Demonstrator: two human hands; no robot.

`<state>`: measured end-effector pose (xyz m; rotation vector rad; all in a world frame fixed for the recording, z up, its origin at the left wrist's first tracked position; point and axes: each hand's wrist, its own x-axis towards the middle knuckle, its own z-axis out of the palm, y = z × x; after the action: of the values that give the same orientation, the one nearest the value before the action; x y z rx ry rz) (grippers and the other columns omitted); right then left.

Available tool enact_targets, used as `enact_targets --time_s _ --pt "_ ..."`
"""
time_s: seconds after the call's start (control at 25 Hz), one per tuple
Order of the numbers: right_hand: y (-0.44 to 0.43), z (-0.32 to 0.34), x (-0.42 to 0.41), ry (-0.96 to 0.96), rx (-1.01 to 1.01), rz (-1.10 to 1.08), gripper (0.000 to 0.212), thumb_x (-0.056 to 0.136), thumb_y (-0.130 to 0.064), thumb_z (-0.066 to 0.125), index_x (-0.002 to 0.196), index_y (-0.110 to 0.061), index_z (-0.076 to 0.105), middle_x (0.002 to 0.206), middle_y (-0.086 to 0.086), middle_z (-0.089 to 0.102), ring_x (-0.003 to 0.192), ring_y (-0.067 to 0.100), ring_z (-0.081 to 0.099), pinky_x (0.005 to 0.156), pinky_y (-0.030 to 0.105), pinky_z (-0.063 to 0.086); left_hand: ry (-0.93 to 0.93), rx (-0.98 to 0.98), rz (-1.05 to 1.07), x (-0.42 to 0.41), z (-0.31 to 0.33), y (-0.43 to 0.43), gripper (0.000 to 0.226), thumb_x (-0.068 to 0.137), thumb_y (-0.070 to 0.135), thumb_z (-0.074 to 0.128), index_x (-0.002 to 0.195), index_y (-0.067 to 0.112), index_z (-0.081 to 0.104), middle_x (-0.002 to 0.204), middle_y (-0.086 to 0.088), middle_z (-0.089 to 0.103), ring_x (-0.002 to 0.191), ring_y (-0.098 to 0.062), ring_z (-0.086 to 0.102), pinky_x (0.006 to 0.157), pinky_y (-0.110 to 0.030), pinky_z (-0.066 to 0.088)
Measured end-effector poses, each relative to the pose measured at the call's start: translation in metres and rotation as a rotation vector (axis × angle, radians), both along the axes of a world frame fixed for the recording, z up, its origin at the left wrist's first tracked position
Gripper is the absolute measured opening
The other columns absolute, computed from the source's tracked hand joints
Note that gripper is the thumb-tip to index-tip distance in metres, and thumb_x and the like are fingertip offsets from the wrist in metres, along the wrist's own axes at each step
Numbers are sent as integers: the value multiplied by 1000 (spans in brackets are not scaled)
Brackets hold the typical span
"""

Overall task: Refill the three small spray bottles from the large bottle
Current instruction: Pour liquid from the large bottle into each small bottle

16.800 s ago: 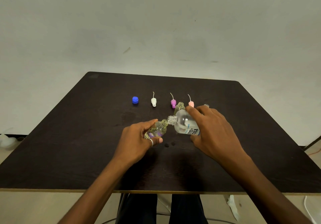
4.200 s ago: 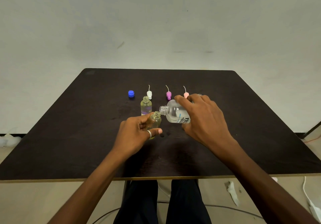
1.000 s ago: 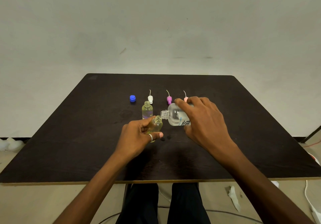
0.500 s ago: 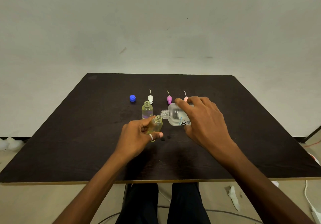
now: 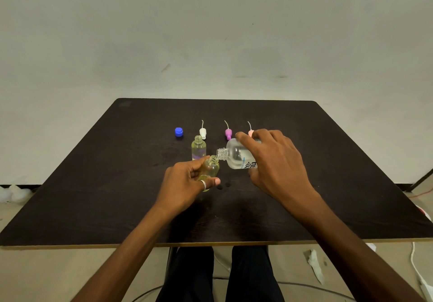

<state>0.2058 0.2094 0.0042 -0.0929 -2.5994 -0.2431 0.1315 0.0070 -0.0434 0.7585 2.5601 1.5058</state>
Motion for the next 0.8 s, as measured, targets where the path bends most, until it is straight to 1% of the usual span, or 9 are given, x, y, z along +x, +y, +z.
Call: enact_targets --time_s 0.12,0.2,0.28,0.4,0.52,0.64,0.8 --pt "0 0 -1 -7 0 1 79 65 -19 81 135 -29 45 116 4 61 103 27 57 82 39 50 0 -2 3 -1 -1 0 57 74 33 85 128 34 65 93 19 74 90 11 67 81 -5 48" --pt "1 0 -1 -9 -1 2 79 65 -20 81 135 -29 45 115 4 61 103 27 56 82 39 50 -1 -6 8 -1 -1 1 57 74 34 85 128 34 65 96 16 76 92 7 68 84 -10 51" --pt "0 0 -1 -3 -5 2 78 65 -18 80 135 -29 46 115 3 61 102 27 56 82 39 50 7 -5 7 -1 -1 0 58 74 34 85 128 33 65 99 16 76 92 7 68 86 -13 52" --pt "0 0 0 0 -6 -1 77 66 -17 77 135 -30 45 115 2 60 103 26 55 83 39 49 12 4 0 0 -1 0 58 74 33 85 129 33 64 99 19 74 91 11 67 84 -8 50" --pt "0 1 0 2 -6 0 76 67 -16 76 135 -30 45 114 2 60 103 26 55 83 39 49 3 10 -2 0 0 0 58 75 31 85 128 32 64 93 23 72 89 14 66 80 -2 47" --pt "-1 0 0 -3 -6 0 77 66 -16 77 135 -30 45 114 2 60 103 26 55 83 39 50 3 17 -6 1 0 0 58 74 30 85 128 32 64 97 22 72 90 14 66 80 -2 47" --pt "0 -1 0 -2 -9 3 78 64 -15 78 135 -30 46 114 2 61 103 27 56 83 40 50 -7 12 -3 0 -1 0 57 75 31 85 127 32 65 90 24 72 87 14 66 77 -1 47"
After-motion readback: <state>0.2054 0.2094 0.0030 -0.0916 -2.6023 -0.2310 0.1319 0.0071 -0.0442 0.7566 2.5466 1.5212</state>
